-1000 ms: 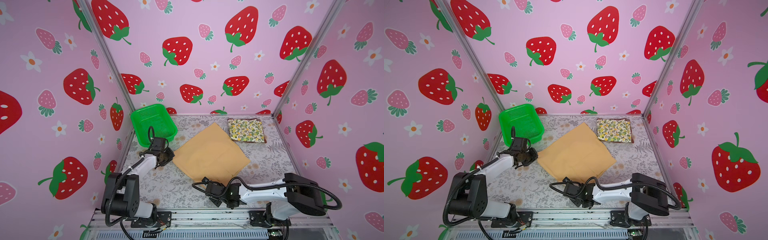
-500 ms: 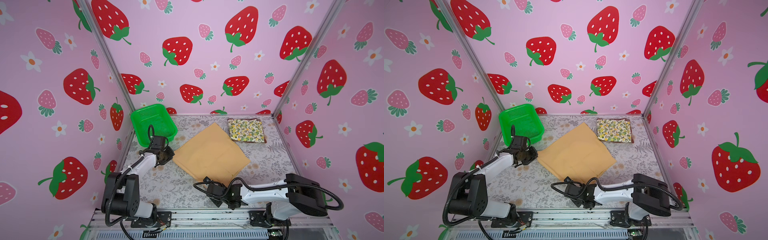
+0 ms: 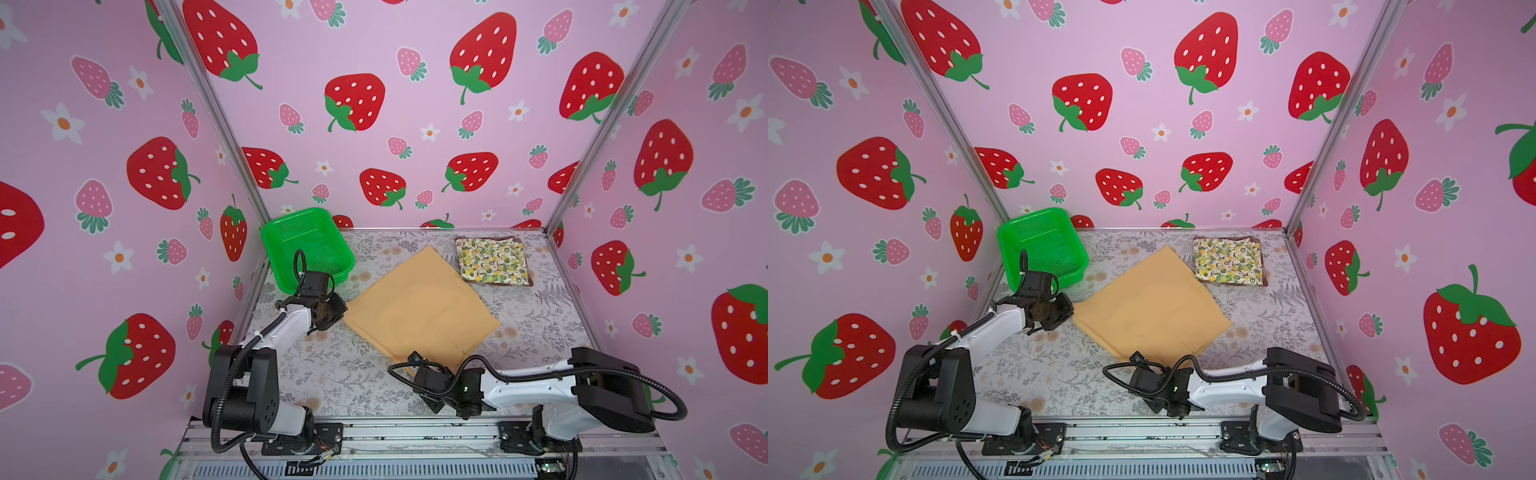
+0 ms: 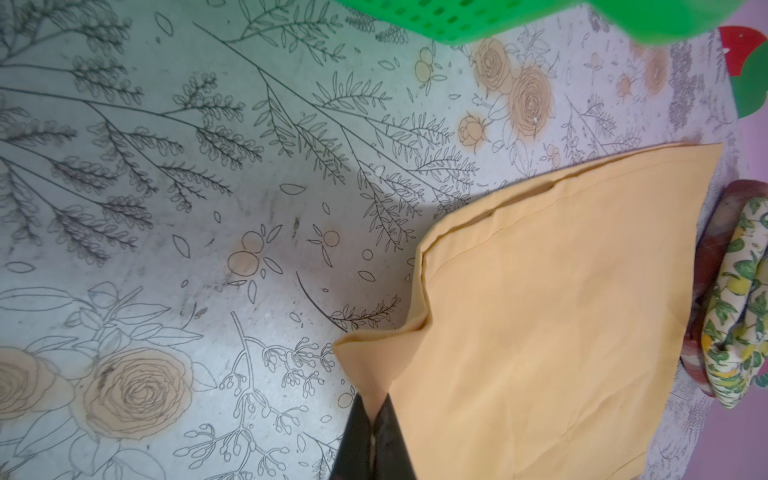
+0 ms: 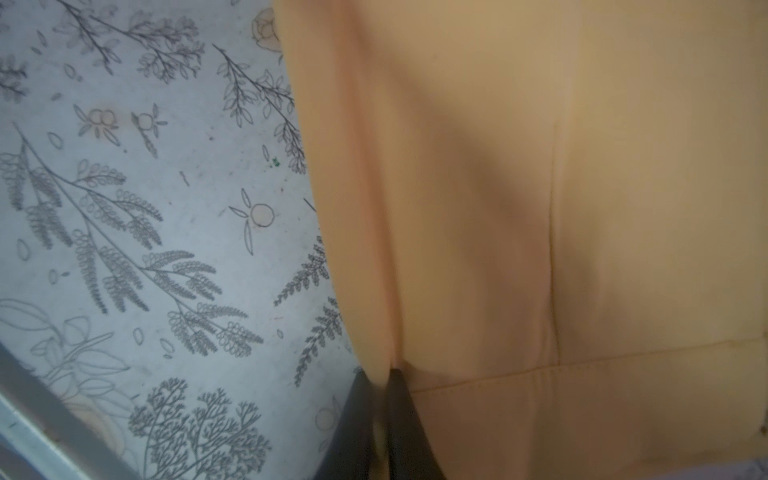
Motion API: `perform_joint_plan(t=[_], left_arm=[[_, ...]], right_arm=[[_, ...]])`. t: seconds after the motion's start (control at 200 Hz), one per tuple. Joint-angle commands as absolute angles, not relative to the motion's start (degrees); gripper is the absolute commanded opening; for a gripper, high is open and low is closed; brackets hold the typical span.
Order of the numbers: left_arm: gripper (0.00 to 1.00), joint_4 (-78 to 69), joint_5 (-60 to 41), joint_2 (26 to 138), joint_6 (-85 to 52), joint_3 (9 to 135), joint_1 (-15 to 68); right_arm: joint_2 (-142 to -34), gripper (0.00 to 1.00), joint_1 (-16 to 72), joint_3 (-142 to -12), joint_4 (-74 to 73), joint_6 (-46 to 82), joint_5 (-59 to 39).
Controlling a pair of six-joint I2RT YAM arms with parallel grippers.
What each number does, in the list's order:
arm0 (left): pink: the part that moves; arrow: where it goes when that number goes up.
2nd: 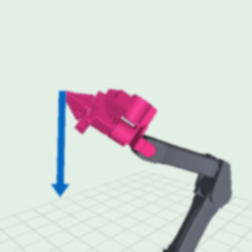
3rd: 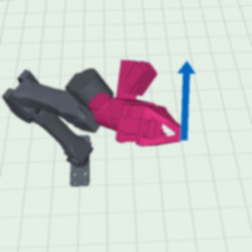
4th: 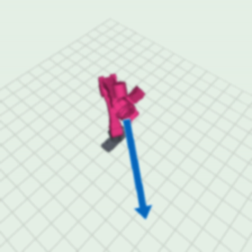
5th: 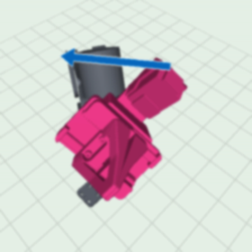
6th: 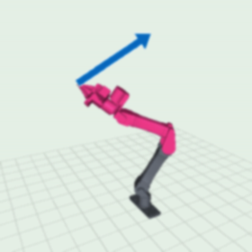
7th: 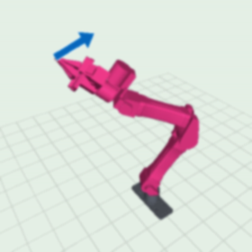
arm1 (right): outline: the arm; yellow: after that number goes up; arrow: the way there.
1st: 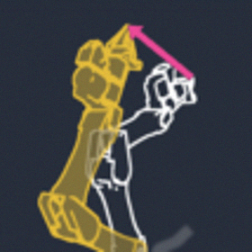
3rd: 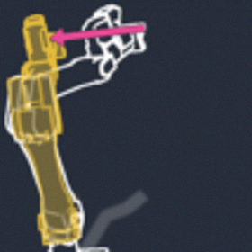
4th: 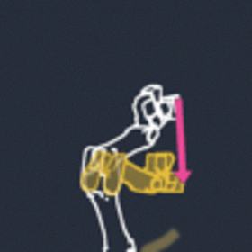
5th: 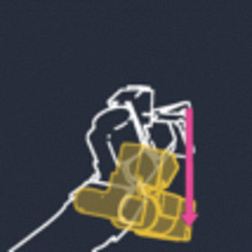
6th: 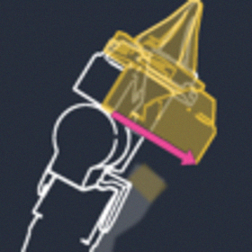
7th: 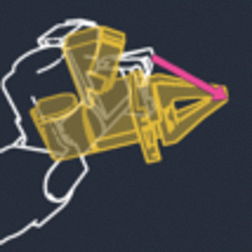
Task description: Fold and stack the skirts
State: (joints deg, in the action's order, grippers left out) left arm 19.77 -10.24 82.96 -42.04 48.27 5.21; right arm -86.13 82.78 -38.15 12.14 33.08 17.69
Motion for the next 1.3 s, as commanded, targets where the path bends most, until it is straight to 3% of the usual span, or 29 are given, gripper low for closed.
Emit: perform_joint_plan(t=[0.0,0.28,0.53,0.966,1.296], left_arm=[[0.0,20.3,-9.4,82.7,-41.2,51.8,4.3],[0.0,23.7,-11.2,78.7,-39.8,55.8,4.2],[0.0,27.8,-18.7,77.7,-40.5,64.1,4.3],[0.0,36.1,-14.3,48.5,-43.1,49.2,4.7],[0.0,37.0,-15.4,47.2,-44.0,49.2,4.8]], right_arm=[[-88.3,0.05,83.5,-36.6,16.3,34.2,14.7],[-80.2,0.0,81.0,-39.8,18.6,31.2,13.8],[-69.9,0.0,69.3,-46.7,26.5,24.3,11.0],[-68.8,0.0,65.6,-52.9,33.5,20.3,0.6],[-60.8,0.0,66.6,-50.2,34.0,26.6,-3.9]])
